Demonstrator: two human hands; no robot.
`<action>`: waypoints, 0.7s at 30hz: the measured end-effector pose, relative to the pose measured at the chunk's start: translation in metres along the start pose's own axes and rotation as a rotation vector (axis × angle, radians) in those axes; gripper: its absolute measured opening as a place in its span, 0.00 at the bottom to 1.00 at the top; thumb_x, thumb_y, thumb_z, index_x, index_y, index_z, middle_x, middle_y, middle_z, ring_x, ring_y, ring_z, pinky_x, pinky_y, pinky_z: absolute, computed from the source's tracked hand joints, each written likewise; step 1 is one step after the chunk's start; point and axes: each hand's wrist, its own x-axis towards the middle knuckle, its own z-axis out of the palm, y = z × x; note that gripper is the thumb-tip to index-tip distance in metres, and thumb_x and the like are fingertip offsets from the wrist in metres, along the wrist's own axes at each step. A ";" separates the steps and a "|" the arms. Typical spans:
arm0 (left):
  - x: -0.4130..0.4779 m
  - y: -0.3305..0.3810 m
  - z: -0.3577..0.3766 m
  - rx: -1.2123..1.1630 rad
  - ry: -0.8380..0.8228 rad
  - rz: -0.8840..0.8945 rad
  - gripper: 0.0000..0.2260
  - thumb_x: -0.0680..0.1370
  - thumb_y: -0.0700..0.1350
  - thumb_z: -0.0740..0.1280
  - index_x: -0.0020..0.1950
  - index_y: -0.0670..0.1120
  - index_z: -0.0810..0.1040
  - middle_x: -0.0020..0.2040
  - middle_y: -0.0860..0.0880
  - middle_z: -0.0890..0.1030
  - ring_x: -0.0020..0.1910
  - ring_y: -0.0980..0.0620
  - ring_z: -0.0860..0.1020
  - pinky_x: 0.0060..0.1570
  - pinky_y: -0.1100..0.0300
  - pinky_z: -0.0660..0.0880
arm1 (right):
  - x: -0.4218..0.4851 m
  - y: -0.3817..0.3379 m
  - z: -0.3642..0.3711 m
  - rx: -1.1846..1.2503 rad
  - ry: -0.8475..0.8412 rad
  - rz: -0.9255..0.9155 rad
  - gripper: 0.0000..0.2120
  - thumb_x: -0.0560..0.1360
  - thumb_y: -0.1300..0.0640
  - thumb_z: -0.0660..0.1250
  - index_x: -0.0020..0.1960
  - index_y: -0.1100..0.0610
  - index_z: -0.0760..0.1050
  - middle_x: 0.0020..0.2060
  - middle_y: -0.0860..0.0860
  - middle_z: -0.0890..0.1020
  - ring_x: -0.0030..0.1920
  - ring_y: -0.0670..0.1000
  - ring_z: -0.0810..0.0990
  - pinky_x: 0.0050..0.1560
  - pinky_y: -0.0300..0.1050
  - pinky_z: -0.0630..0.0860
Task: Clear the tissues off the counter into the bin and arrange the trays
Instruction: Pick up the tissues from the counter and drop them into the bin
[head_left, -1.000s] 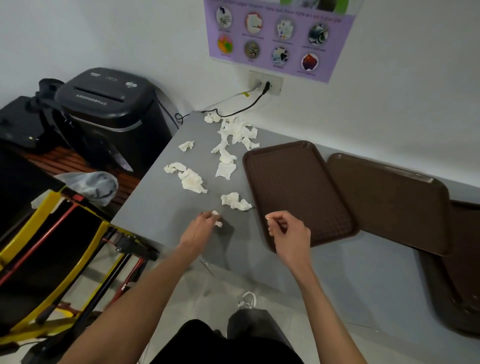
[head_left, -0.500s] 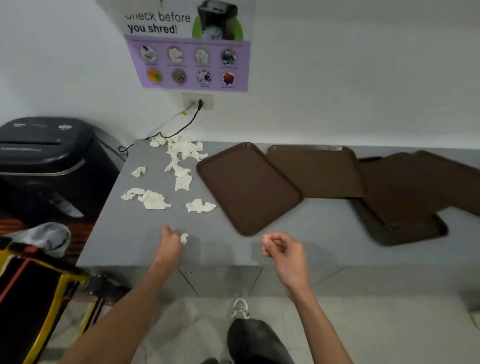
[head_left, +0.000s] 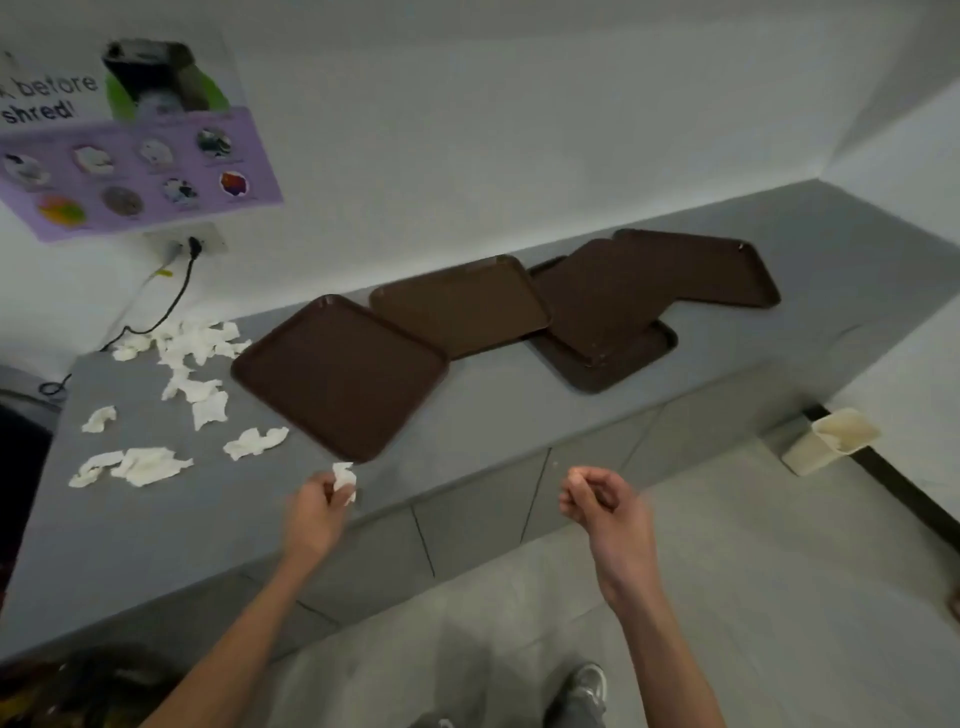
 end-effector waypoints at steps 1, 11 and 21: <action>-0.008 0.025 0.015 -0.061 -0.010 0.025 0.05 0.79 0.41 0.73 0.44 0.45 0.79 0.38 0.47 0.84 0.40 0.44 0.83 0.41 0.51 0.75 | 0.003 -0.005 -0.015 0.019 0.030 -0.008 0.03 0.82 0.64 0.70 0.53 0.62 0.82 0.40 0.54 0.86 0.42 0.53 0.84 0.46 0.42 0.84; -0.099 0.269 0.200 -0.446 -0.215 0.181 0.03 0.78 0.46 0.75 0.49 0.53 0.83 0.45 0.54 0.87 0.45 0.55 0.86 0.50 0.56 0.81 | 0.060 -0.068 -0.204 -0.003 0.186 -0.111 0.05 0.78 0.65 0.75 0.54 0.65 0.85 0.42 0.63 0.87 0.41 0.54 0.85 0.48 0.44 0.84; -0.180 0.427 0.376 -0.564 -0.420 0.182 0.03 0.79 0.40 0.73 0.53 0.43 0.84 0.47 0.46 0.88 0.46 0.48 0.87 0.52 0.53 0.84 | 0.120 -0.104 -0.414 -0.103 0.358 -0.036 0.03 0.77 0.64 0.77 0.50 0.59 0.88 0.41 0.57 0.89 0.43 0.60 0.88 0.49 0.52 0.87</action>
